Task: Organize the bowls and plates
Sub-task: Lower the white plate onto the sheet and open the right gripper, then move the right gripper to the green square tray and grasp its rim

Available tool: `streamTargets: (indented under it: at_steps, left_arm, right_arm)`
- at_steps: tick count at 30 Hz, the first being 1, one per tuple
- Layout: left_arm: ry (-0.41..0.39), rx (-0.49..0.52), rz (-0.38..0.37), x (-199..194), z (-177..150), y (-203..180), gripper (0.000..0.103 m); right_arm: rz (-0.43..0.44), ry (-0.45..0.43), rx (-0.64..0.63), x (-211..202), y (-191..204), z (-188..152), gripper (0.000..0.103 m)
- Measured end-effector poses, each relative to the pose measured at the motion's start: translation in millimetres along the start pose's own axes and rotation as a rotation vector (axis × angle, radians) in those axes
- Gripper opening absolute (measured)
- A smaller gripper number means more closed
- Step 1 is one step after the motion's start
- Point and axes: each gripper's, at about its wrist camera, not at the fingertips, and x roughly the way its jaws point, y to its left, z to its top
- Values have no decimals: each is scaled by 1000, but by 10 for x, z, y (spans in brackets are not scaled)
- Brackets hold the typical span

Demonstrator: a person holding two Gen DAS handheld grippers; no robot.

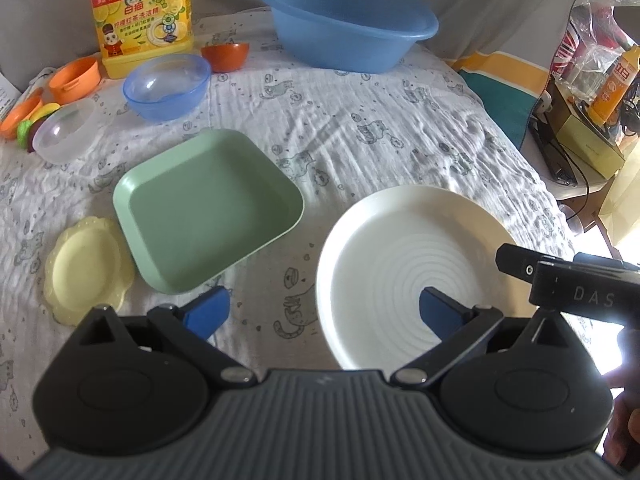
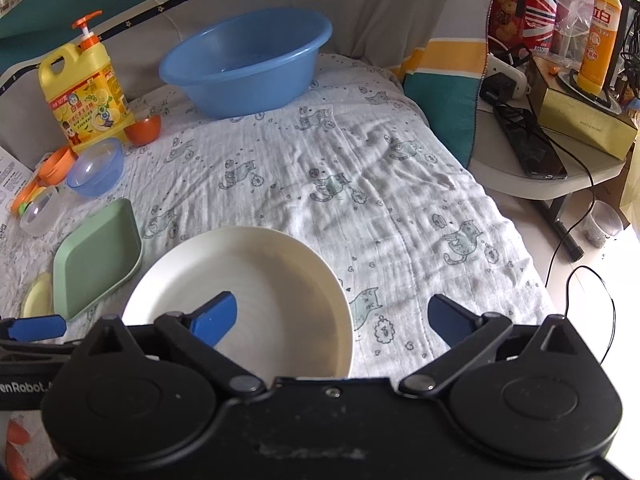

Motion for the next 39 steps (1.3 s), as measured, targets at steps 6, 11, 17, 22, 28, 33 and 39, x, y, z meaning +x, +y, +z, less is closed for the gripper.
streamTargets:
  at_steps: [6,11,17,22,28,33,39]
  left_arm:
    - [-30,-10,-13,-156,7,40,103]
    - [-50,-24,-16,-258,6,92,103]
    - [-66,-46,-11,-351,-12,214,103]
    - [-95,-67,11,-450,0,411,103]
    - [-116,-104,74,-497,5,855,103]
    - [-122,-128,120,-448,47,1215,103]
    - [-116,-111,149,-278,178,1450,103]
  right_arm:
    - [-1,-24,-18,-151,96,17,103]
    - [3,-43,-33,-260,190,51,103]
    - [24,-61,-52,-364,330,99,103]
    - [50,-72,-72,-418,497,153,103]
    - [85,-76,-97,-408,771,250,103]
    - [119,-66,-117,-293,1014,328,103]
    - [172,-49,-153,-36,1345,495,103]
